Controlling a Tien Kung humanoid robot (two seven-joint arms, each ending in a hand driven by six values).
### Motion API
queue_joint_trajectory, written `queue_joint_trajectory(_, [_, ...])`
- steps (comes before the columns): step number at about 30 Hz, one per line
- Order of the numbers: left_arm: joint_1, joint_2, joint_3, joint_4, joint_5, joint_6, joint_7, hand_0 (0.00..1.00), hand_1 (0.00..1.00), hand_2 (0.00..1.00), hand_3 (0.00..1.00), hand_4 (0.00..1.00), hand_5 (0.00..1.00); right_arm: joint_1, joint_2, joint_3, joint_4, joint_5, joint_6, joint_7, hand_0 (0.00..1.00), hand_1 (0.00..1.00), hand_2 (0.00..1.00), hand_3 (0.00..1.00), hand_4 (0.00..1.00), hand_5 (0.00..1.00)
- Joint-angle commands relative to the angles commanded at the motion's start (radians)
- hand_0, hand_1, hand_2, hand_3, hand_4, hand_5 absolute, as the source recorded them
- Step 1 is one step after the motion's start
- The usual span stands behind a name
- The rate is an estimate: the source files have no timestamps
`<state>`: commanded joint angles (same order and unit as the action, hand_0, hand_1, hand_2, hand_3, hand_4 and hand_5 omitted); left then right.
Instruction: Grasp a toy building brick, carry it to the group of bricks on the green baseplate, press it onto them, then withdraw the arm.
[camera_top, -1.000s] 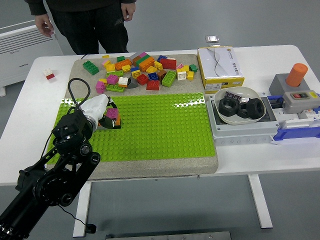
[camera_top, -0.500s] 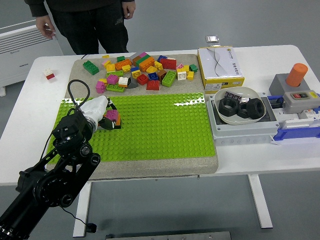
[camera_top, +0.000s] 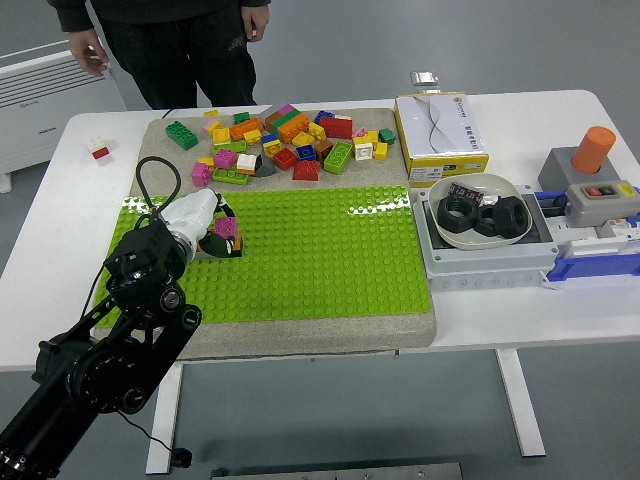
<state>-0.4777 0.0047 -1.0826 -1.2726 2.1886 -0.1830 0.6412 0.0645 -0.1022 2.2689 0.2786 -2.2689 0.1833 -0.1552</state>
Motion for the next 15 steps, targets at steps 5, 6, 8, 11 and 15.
queue_joint_trajectory(5, [0.000,0.000,-0.002,-0.002,-0.002,-0.004,-0.004,0.884,0.893,0.809,0.549,0.475,0.123,-0.001,0.000,0.000,0.000,0.000,0.000,0.000,0.673,0.630,0.674,0.695,0.700,0.958])
queue_joint_trajectory(6, [0.000,0.000,-0.002,-0.002,-0.003,-0.004,-0.004,0.884,0.893,0.809,0.549,0.475,0.123,-0.001,-0.001,0.000,0.000,0.000,0.000,0.000,0.673,0.630,0.674,0.695,0.700,0.958])
queue_joint_trajectory(8, [0.000,0.000,-0.002,-0.002,-0.003,-0.005,-0.005,0.884,0.893,0.809,0.549,0.475,0.123,-0.001,-0.001,0.000,0.000,0.000,0.000,0.000,0.673,0.630,0.674,0.695,0.700,0.958])
queue_joint_trajectory(11, [0.000,0.000,-0.002,-0.002,-0.004,-0.007,-0.006,0.884,0.894,0.810,0.594,0.504,0.133,-0.001,-0.001,0.000,0.000,0.000,0.000,0.000,0.673,0.630,0.674,0.694,0.700,0.957])
queue_joint_trajectory(15, [0.001,0.000,0.000,-0.003,-0.005,-0.008,-0.006,0.884,0.894,0.810,0.594,0.504,0.133,-0.002,0.000,0.000,0.000,0.000,-0.001,0.000,0.673,0.630,0.674,0.694,0.700,0.957])
